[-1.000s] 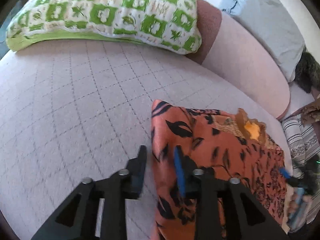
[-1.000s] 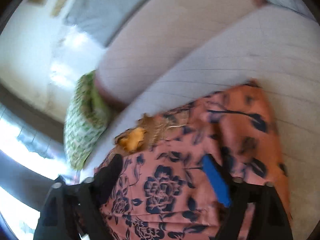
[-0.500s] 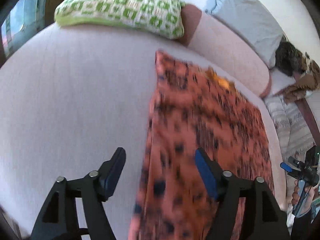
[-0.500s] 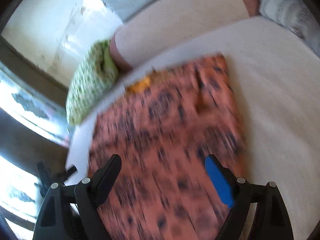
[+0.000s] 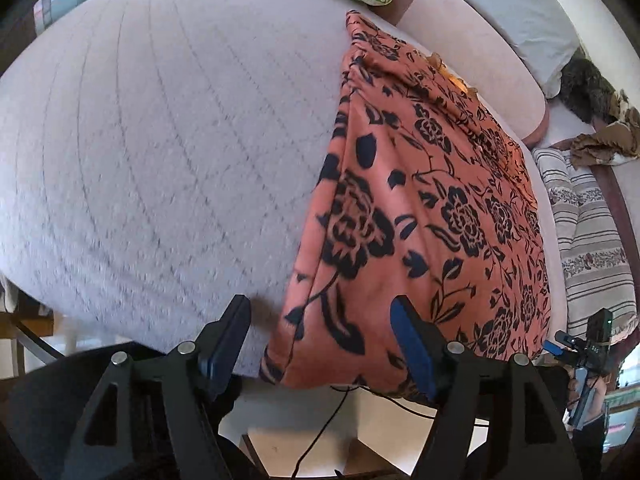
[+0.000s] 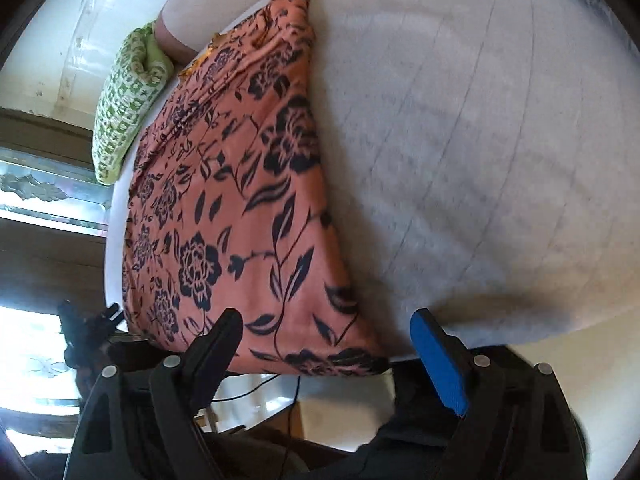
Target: Fold small clothes
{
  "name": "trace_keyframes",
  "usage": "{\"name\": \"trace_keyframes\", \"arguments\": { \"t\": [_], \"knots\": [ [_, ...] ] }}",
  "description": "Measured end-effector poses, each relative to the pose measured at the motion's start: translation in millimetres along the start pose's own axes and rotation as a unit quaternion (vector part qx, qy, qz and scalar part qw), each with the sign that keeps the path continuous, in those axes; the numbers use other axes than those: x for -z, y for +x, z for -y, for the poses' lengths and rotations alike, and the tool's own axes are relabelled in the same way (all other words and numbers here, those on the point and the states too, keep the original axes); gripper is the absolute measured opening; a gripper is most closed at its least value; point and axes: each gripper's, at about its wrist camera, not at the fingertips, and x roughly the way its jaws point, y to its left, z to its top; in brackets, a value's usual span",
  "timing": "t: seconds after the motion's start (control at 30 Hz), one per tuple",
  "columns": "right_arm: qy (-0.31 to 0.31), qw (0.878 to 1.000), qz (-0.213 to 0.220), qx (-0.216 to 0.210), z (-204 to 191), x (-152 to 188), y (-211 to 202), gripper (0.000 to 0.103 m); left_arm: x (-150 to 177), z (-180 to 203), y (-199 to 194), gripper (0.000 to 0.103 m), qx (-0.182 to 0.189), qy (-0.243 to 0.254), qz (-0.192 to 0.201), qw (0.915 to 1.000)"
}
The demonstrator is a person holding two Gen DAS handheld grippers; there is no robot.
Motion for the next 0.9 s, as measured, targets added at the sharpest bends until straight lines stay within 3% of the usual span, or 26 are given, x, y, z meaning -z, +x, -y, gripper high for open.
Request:
{"name": "trace_keyframes", "arguments": {
  "t": [0.13,0.2,0.27,0.3,0.43,0.47,0.53,0.57,0.67,0.7,0.73,0.77,0.83,0.87,0.9],
  "knots": [
    [-0.006,1.000,-0.006,0.006,-5,1,4,0.088,6,-5,3,0.073,0.033,-0.020,-0.009,0.9992],
    [-0.012,1.000,-0.011,0.015,-5,1,8,0.086,7,-5,3,0.073,0.031,-0.021,-0.008,0.9993],
    [-0.018,1.000,-0.010,0.018,-13,2,10,0.068,11,-1,1,0.072,0.029,-0.018,-0.007,0.9994],
    [-0.018,1.000,-0.009,0.016,-13,4,9,0.063,13,-1,0,0.071,0.030,-0.019,-0.006,0.9993],
    [-0.006,1.000,-0.011,0.012,-7,3,11,0.060,15,-6,2,0.070,0.034,-0.028,-0.009,0.9990],
    [-0.008,1.000,-0.012,0.013,-8,2,12,0.062,15,-6,1,0.066,0.032,-0.027,-0.010,0.9991],
    [-0.011,1.000,-0.016,0.018,-10,1,14,0.064,15,-4,4,0.040,0.012,-0.015,-0.020,0.9996],
    [-0.015,1.000,-0.019,0.017,-12,1,16,0.068,16,-2,7,0.022,0.006,-0.012,-0.029,0.9995],
    [-0.021,0.999,-0.023,0.022,-17,0,16,0.070,17,-1,9,0.014,0.006,-0.014,-0.039,0.9991],
    [-0.023,0.999,-0.017,0.022,-19,1,14,0.068,18,1,7,0.013,0.006,-0.011,-0.039,0.9992],
    [-0.027,0.999,-0.012,0.015,-20,3,12,0.057,19,1,6,0.013,0.003,-0.006,-0.036,0.9993],
    [-0.026,1.000,-0.010,0.015,-20,4,11,0.032,19,3,5,0.013,0.000,-0.001,-0.033,0.9994],
    [0.001,1.000,-0.010,0.020,-9,3,13,0.027,19,2,9,0.015,-0.002,-0.003,-0.034,0.9994],
    [0.013,1.000,-0.013,0.010,-5,2,14,0.027,18,1,10,0.024,0.005,-0.007,-0.035,0.9993],
    [0.017,1.000,-0.013,0.003,-4,1,13,0.027,18,2,11,0.041,0.021,-0.009,-0.038,0.9990]
  ]
}}
